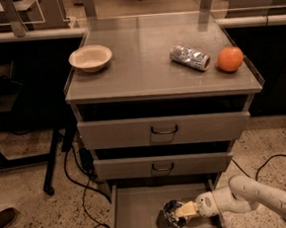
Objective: Place blue chip bag into bottom drawer
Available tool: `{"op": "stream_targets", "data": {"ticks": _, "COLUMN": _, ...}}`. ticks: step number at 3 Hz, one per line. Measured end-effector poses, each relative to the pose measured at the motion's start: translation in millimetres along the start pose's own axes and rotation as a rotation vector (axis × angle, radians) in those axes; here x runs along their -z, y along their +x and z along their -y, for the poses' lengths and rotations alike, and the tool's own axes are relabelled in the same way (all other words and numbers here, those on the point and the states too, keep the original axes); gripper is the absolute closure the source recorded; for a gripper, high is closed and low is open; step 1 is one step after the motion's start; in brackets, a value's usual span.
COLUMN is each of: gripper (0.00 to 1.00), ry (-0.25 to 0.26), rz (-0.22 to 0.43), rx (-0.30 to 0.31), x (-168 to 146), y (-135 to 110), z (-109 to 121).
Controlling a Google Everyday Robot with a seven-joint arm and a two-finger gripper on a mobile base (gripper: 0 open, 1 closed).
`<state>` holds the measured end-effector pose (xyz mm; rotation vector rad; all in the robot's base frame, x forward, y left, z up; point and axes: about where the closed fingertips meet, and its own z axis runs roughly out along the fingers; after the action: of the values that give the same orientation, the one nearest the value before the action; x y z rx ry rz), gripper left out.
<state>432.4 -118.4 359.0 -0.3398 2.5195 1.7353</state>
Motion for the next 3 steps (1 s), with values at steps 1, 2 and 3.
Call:
{"op": "stream_targets", "data": {"ticks": 1, "gripper": 1.00, "ry": -0.058, "rz": 0.045, "rx": -0.018, "x": -18.9, "y": -4.1, "z": 15.7}}
{"op": "stream_targets", "data": {"ticks": 2, "gripper": 1.00, "ry": -0.115, "rz": 0.108, "rx": -0.026, "x": -33.6, "y": -19.5, "z": 37.0}}
{"op": "stream_targets", "data": {"ticks": 3, "gripper": 1.00, "ry": -0.090, "rz": 0.130, "rx": -0.041, "x": -46.4, "y": -35.0, "z": 62.0}}
